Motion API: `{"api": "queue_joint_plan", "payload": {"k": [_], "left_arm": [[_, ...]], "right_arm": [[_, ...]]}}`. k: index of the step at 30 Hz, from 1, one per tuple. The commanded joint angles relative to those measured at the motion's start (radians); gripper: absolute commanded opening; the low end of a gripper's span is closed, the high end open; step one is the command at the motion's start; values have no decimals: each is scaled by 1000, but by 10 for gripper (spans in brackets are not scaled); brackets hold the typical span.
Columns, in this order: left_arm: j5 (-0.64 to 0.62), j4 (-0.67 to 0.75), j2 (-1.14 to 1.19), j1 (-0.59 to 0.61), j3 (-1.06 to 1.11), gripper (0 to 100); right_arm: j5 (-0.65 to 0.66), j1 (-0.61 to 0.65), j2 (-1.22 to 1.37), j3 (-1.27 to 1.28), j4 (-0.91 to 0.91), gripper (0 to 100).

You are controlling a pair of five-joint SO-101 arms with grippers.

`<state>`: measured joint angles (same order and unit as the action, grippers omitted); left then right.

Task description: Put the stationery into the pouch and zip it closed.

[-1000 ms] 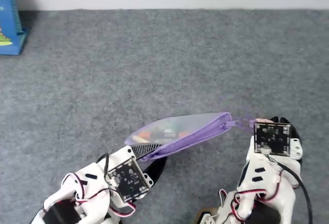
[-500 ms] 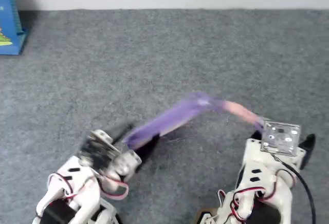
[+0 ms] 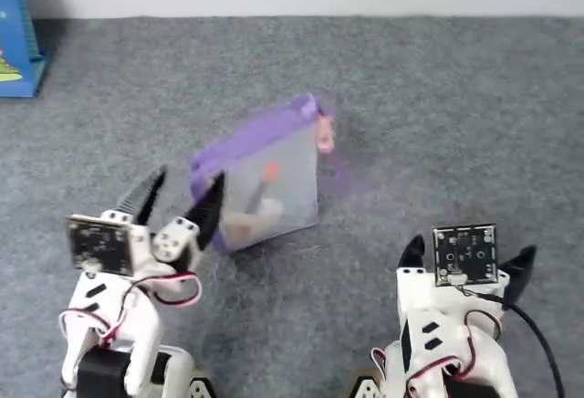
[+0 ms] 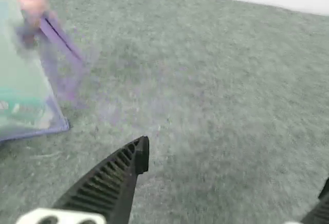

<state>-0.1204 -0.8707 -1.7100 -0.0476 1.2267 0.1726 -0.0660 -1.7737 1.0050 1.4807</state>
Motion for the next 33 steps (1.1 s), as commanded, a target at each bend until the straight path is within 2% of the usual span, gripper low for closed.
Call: {"api": "queue_joint_plan", "payload": {"k": [1,10,13,18,19,22,25,33], "left_arm": [[-29,38,8,69,-7,261],[-38,34,5,147,-59,260],[-8,-5,5,147,-59,198],[195,-100,5,146,-54,15],[224,-115,3,146,-50,9],[238,-155,3,146,-30,13],[241,-189,3,146,-7,13],[226,-244,3,138,96,15]], "right_arm": [[-9,8,19,-52,12,486],[-3,8,19,-48,10,464],[-2,8,19,-48,10,348],[-2,12,19,-44,-1,51],[-2,12,19,-41,-1,2],[-3,8,10,43,-5,45],[-6,7,8,189,-110,9],[-11,-31,8,453,-314,8]]}}
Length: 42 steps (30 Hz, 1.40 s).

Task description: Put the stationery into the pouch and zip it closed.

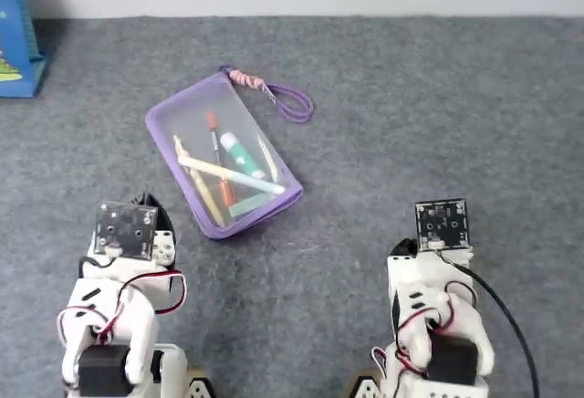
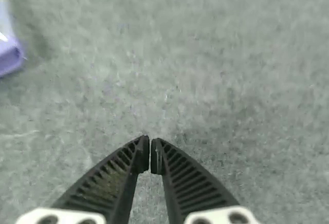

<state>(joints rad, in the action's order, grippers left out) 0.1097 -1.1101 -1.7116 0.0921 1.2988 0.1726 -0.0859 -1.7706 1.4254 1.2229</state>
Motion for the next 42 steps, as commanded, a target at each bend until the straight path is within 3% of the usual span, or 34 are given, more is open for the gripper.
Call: {"api": "queue_joint_plan", "payload": {"k": [1,6,13,25,31,42], "left_arm": [[-5,-5,5,-2,48,15],[-5,34,5,-3,182,15],[-6,273,9,8,392,14],[-8,84,6,6,390,14],[-5,66,6,6,390,14],[-9,-12,6,51,384,14]], "right_arm": [[-11,-10,5,52,-67,8],[-29,-7,5,133,-143,10],[-68,-7,5,235,-173,9],[-66,-16,16,261,-156,9],[-60,-19,-4,256,58,9],[-66,-191,-42,258,87,9]]}}
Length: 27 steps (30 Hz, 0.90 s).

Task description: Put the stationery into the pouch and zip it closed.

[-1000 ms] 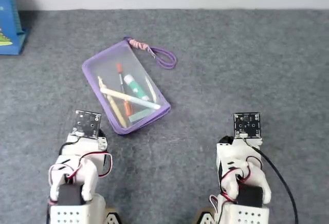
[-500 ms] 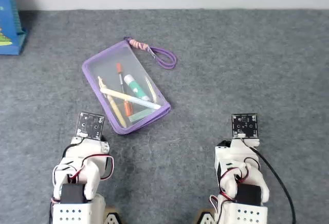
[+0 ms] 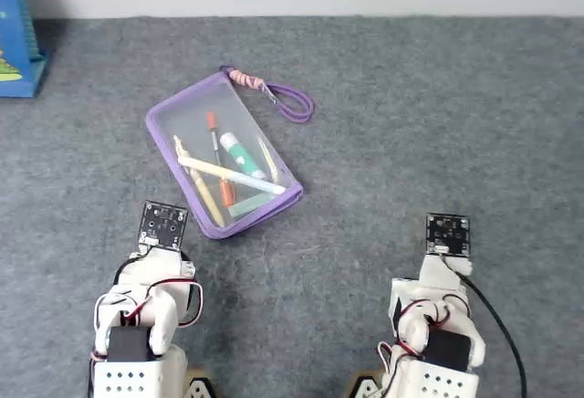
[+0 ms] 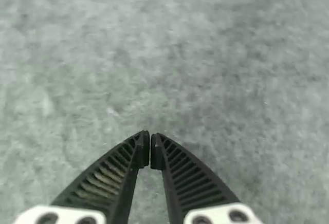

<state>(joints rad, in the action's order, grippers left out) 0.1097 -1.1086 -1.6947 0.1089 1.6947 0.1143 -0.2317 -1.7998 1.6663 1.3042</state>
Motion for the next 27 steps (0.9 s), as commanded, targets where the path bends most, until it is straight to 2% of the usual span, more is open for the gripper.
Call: {"api": "queue_joint_plan", "payload": {"k": [1,27], "left_arm": [[-9,-18,-11,41,-15,14],[-5,-14,-11,46,-15,14]], "right_arm": [[-6,-58,-13,17,5,11],[-5,-68,-13,17,5,10]]}}
